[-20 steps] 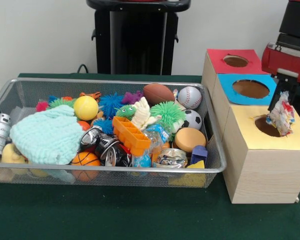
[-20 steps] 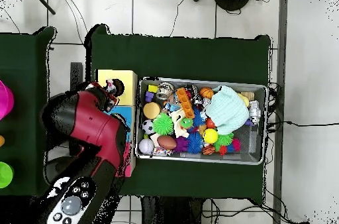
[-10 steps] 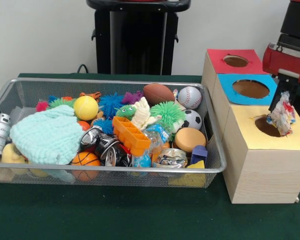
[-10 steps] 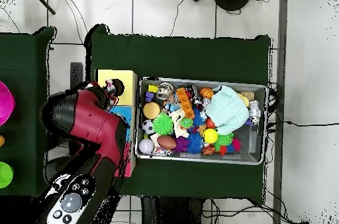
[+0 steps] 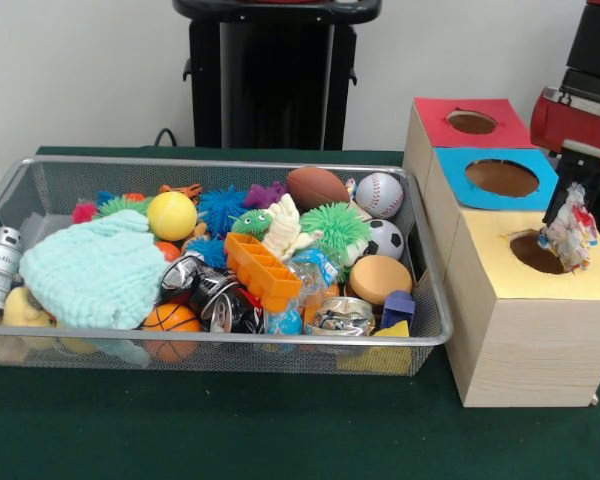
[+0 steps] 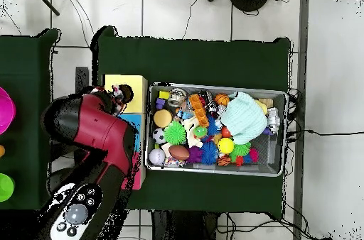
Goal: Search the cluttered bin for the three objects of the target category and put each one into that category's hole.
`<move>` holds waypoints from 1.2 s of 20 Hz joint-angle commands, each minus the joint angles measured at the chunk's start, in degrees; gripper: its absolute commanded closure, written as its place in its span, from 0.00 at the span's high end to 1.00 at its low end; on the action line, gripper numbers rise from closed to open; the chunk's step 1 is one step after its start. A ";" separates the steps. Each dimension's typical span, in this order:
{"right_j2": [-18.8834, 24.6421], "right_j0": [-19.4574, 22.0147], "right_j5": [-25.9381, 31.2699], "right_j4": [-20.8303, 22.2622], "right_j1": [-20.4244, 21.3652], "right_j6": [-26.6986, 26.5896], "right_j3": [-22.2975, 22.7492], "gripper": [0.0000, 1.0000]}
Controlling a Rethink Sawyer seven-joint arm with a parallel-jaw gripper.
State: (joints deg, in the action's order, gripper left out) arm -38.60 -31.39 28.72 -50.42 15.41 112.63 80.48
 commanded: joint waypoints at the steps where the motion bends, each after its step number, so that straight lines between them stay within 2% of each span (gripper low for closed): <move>1: 5.82 2.57 9.40 2.56 -1.80 16.59 -1.82 0.00; 9: 5.13 4.73 10.95 3.30 -1.45 15.42 -2.38 0.00; 15: 3.84 6.90 14.22 3.93 -3.15 16.61 -6.19 0.00; 24: 0.55 11.71 21.00 4.26 -11.20 21.70 -20.02 0.00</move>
State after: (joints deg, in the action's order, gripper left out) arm -39.81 -23.81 41.36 -50.06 10.74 114.99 70.83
